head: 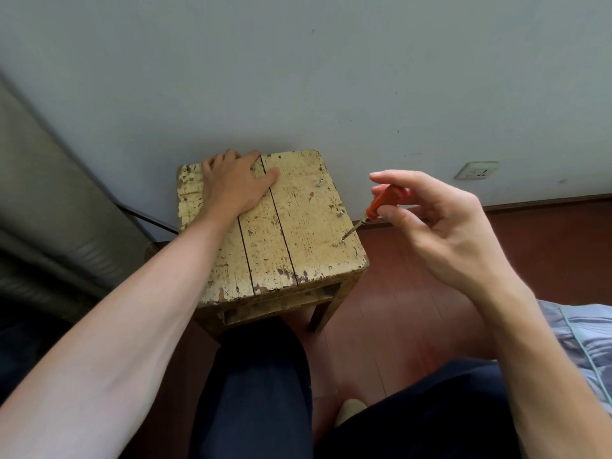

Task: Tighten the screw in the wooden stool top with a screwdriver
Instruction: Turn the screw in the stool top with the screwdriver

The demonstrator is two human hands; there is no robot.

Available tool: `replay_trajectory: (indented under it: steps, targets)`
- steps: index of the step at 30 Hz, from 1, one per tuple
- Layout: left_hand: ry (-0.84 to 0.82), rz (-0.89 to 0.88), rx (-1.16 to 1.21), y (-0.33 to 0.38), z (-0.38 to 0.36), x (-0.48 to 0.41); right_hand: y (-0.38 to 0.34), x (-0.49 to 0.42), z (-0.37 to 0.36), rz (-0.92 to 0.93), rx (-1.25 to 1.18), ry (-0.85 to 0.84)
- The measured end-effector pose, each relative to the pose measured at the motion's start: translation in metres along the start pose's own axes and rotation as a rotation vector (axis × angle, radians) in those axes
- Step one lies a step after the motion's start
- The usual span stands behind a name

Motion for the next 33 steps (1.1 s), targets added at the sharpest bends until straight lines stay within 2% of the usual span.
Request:
replay_trajectory:
  steps: [9, 17, 21, 33]
  targets:
    - [0.002, 0.004, 0.007, 0.000, 0.000, 0.000, -0.006, -0.004, 0.000, 0.024, 0.127, 0.141]
    - [0.001, 0.005, 0.006, 0.000, 0.000, 0.000, -0.002, 0.000, 0.006, -0.005, 0.031, -0.007]
    - [-0.002, 0.003, 0.005, 0.001, 0.001, 0.000, -0.002, 0.000, 0.002, -0.020, -0.011, -0.024]
    - [-0.015, 0.002, -0.002, 0.003, 0.004, 0.002, -0.010, -0.005, 0.003, -0.025, 0.134, 0.167]
Point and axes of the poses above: each hand's wrist, its own x-axis away from the middle knuckle, its own z-axis out of the back of the hand, y = z × x, the point moved 7 cm from there along -x, towards the middle knuckle, and after that the axes turned 8 degrees about y, right-handed, at the moved point
